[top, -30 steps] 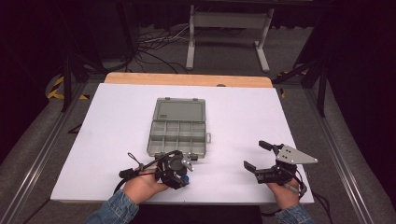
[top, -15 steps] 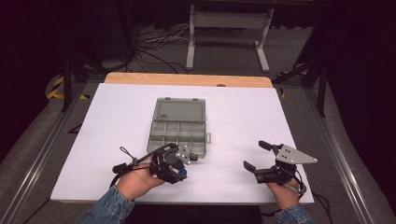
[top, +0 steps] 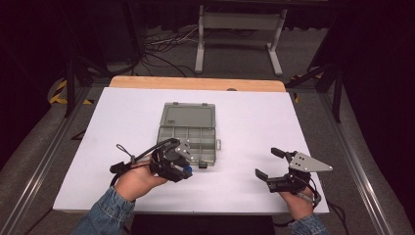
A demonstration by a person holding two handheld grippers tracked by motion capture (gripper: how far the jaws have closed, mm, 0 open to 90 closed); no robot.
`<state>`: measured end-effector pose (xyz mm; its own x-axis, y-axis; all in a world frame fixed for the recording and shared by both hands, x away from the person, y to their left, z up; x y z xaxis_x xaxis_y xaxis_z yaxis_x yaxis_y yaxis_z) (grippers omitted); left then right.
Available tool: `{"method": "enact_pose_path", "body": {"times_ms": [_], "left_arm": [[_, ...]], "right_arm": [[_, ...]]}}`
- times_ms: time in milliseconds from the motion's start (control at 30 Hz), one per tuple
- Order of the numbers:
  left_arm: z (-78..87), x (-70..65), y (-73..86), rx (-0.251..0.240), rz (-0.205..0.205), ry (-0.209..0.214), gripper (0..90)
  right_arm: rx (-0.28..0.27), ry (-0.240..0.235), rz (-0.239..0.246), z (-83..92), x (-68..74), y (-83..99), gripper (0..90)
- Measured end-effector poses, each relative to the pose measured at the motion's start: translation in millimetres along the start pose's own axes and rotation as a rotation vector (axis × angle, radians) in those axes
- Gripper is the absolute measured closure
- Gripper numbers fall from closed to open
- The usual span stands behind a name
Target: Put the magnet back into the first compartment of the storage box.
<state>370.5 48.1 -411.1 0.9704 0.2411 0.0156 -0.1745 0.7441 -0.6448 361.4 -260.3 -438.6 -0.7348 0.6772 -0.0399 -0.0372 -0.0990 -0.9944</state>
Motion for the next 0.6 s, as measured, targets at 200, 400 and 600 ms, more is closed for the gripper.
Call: {"method": "enact_pose_path", "body": {"times_ms": [200, 400, 600], "left_arm": [[6.3, 5.7, -4.0, -0.005, 0.001, -0.006, 62.5], [11.4, 21.8, -4.9, -0.006, 0.027, -0.035, 62.5], [16.0, 42.3, -5.3, 0.001, 0.074, -0.100, 62.5]], "right_arm": [[-0.001, 0.000, -0.001, -0.1, -0.1, 0.3, 6.0], [0.000, 0.001, -0.001, 0.0, -0.4, 0.3, 5.9], [0.000, -0.001, 0.000, -0.2, 0.1, 0.3, 6.0]]}}
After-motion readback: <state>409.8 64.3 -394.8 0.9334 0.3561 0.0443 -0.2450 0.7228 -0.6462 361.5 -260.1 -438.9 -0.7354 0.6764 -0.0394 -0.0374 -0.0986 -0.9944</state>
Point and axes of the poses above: each handheld gripper's, and its own axes: z roughly backward along the jaws, y roughly out of its underside, x roughly to its left, the point moved 6 cm from there along -z, roughly forward along the jaws, and after that the axes turned 12 degrees about -x, right-handed, at the moved point
